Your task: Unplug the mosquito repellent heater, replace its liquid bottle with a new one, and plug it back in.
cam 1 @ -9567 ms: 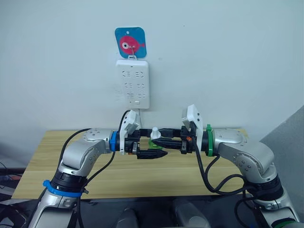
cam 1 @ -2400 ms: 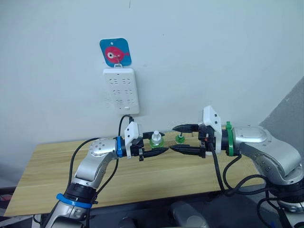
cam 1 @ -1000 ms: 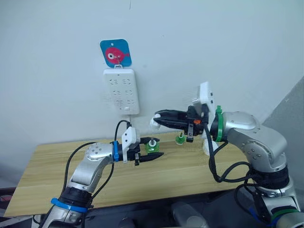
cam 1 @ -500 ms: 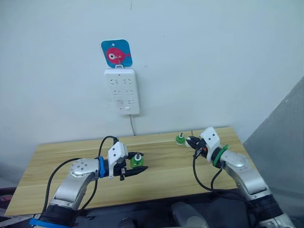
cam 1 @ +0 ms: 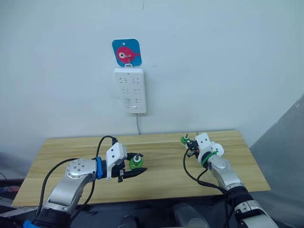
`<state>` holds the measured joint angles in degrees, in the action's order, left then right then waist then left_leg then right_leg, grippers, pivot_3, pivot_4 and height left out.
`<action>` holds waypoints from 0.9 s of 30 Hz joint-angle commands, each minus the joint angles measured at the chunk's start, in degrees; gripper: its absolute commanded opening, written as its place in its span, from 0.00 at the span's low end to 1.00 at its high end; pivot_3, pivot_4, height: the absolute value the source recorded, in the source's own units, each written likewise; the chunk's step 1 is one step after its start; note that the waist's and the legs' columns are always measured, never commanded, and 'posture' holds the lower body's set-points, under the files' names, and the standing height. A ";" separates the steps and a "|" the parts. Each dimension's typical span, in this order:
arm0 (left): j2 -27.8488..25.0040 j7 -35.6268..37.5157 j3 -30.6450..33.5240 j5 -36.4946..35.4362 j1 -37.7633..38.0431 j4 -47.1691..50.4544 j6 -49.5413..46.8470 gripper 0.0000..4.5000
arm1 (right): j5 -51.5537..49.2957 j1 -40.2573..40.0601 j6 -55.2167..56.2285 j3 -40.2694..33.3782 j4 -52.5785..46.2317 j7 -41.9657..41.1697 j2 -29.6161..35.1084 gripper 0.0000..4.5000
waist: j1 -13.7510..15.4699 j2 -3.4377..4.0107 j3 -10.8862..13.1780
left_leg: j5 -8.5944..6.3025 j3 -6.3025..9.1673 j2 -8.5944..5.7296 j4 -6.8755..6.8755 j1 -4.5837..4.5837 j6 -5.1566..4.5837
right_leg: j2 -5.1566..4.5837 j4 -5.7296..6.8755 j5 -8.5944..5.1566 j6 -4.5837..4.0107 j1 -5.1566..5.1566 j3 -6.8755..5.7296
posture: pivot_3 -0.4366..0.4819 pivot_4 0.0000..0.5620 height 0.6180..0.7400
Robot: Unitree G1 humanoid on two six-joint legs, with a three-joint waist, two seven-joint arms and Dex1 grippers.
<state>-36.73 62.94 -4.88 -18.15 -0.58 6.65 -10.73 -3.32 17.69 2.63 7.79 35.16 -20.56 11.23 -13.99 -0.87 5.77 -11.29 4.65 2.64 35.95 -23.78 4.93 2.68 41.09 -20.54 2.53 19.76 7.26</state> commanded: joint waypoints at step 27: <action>2.14 3.84 -3.15 -6.03 -10.25 6.34 -5.49 0.52 | -25.63 9.23 -44.25 10.23 -61.70 -31.86 17.44 1.00 | 1.25 0.35 0.42 | -0.01 -0.01 0.04 -0.04 -0.18 -0.01 | 0.05 -0.20 -0.05 -0.04 0.12 0.01 | 0.23 0.13 0.95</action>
<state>-34.85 66.92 -8.06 -22.76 -9.84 11.10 -15.69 -27.95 25.87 -40.92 17.64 -25.65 -52.40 29.02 -12.73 -0.52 6.19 -11.31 4.64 2.67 35.90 -23.98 4.91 2.72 40.88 -20.59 2.49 19.92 7.27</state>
